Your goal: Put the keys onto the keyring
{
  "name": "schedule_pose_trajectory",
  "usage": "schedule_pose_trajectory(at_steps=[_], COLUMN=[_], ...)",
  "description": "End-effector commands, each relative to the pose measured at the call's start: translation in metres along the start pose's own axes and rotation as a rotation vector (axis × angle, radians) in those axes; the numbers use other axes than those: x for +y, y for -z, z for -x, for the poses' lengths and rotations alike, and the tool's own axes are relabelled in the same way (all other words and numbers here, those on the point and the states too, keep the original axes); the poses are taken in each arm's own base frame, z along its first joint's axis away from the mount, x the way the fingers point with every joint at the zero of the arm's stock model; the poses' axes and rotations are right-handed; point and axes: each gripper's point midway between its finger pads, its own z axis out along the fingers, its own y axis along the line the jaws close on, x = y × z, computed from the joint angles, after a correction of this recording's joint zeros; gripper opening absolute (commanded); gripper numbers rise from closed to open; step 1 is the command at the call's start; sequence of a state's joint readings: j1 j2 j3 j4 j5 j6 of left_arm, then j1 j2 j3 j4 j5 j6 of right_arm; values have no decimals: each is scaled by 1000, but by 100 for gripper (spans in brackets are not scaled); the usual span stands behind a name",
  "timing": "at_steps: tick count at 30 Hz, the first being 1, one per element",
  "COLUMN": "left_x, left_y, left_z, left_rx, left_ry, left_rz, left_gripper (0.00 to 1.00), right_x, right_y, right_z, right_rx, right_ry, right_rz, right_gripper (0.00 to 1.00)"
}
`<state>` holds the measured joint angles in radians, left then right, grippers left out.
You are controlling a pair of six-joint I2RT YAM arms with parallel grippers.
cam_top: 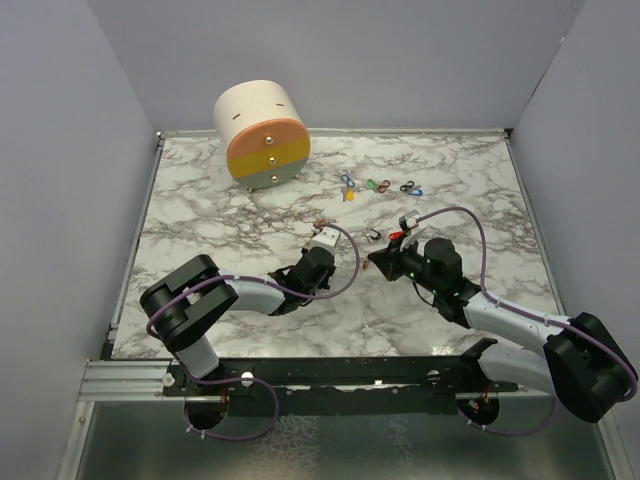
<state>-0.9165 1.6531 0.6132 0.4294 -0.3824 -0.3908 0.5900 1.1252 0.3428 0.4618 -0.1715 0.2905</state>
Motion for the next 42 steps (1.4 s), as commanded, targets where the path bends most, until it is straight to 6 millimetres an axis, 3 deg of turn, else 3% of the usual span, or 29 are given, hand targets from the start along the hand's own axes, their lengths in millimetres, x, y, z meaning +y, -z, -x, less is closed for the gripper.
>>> schedule_pose_trajectory(at_steps=[1,6,14,19,26,42], left_x=[9,7,-10,-22,-45,-62], left_y=[6,8,18,20,27,42], left_z=[-30,-17,32,53,64,70], left_rx=[98,69,-21,-31,-48,-72], left_ry=[-42,-33,-8,-1,27,41], left_rz=[18,10,-36,-59,-142,-207], left_gripper=[0,0,0,0,0,0], right_x=[5,9,24,28,31,28], right_y=[-1,-3,-12,-17,-19,-23], right_z=[11,9,-2,-6,-5,-12], right_rx=[-22,-11,22,31,25,46], right_ry=[16,22,62,79,99,114], right_rz=[13,42,105,112,101,51], right_gripper=[1,1,1,1,1,1])
